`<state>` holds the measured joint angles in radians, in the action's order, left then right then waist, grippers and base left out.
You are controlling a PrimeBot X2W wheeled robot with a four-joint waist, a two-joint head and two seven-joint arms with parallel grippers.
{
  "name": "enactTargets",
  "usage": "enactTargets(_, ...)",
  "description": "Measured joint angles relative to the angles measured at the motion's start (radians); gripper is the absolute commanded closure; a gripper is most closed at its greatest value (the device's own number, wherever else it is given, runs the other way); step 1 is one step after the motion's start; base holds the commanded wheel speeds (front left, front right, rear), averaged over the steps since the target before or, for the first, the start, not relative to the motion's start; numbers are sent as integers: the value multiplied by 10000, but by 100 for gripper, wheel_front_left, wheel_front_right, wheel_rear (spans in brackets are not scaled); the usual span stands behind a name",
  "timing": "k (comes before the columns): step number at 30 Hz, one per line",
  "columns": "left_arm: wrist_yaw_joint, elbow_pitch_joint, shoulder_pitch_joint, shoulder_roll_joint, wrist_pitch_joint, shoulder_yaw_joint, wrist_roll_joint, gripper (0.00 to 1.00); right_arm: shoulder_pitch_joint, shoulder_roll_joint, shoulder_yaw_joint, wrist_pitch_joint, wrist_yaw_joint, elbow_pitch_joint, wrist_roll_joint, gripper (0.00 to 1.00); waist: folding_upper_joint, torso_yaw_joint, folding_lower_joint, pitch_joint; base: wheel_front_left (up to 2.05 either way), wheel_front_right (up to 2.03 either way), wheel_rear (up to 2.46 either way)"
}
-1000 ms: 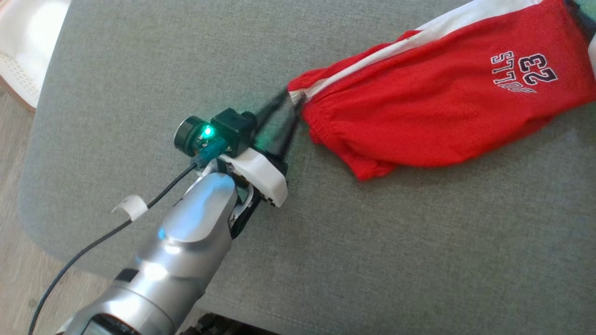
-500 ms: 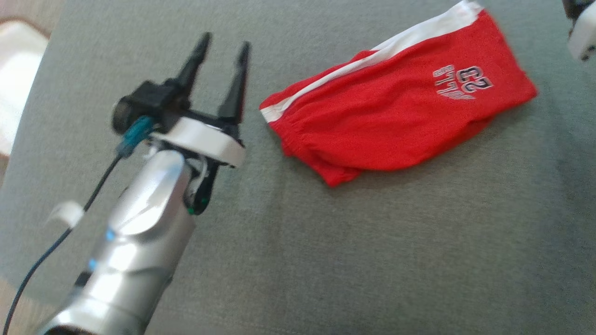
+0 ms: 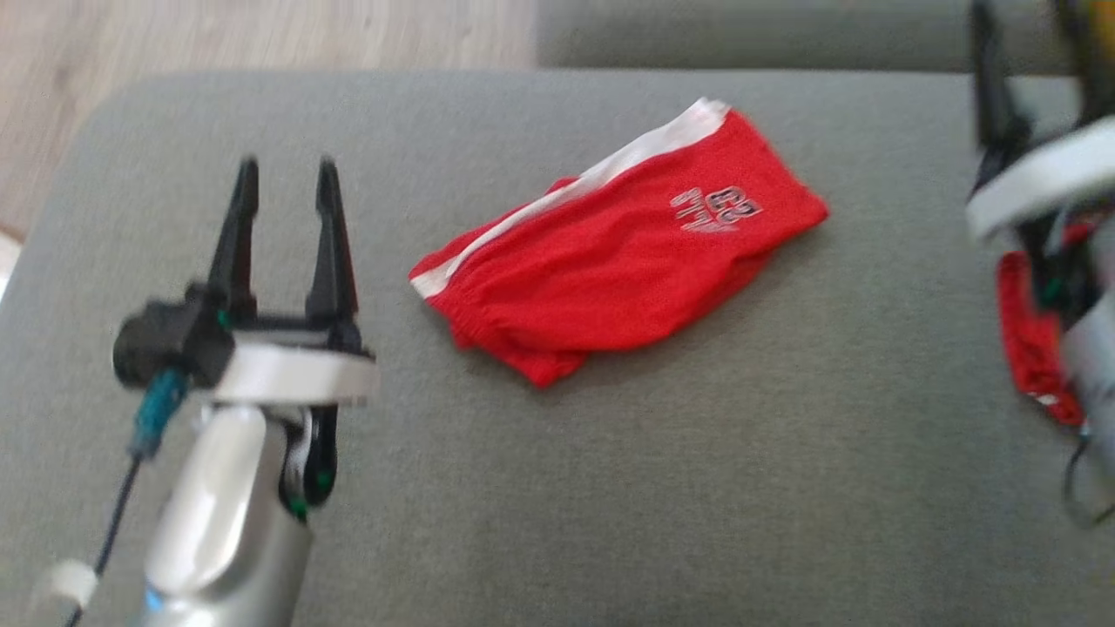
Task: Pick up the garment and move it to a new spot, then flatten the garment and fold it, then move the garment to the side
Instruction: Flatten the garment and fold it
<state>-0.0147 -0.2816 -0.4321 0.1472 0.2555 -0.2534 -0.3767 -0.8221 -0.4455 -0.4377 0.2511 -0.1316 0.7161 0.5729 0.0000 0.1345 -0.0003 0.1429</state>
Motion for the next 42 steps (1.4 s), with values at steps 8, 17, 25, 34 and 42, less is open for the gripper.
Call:
enactTargets(8,251,150,1960,-332,0,439,447,0,3782,2079,2500,0,0,-1818,-1820,0,0,-680,0,-1101,0,0,0)
enactTargets(17,426,140,3610,-759,-2,650,1062,0,6502,3751,3691,-2,0,-2934,-2984,0,0,-1090,1,-1603,0,0,0)
enactTargets(25,593,291,3778,-938,-2,959,1200,0,6817,3896,3638,-2,0,-3252,-3269,0,0,-1031,3,-1592,0,0,0)
enactTargets(34,777,305,3616,-961,-2,867,1315,0,6586,3910,3730,-468,0,-3398,-3626,0,0,-650,3,-1097,0,0,0)
enactTargets(42,759,299,2490,-988,-2,236,1103,0,4308,3352,4222,-1726,0,-2290,-3628,0,0,32,5,7,0,0,0)
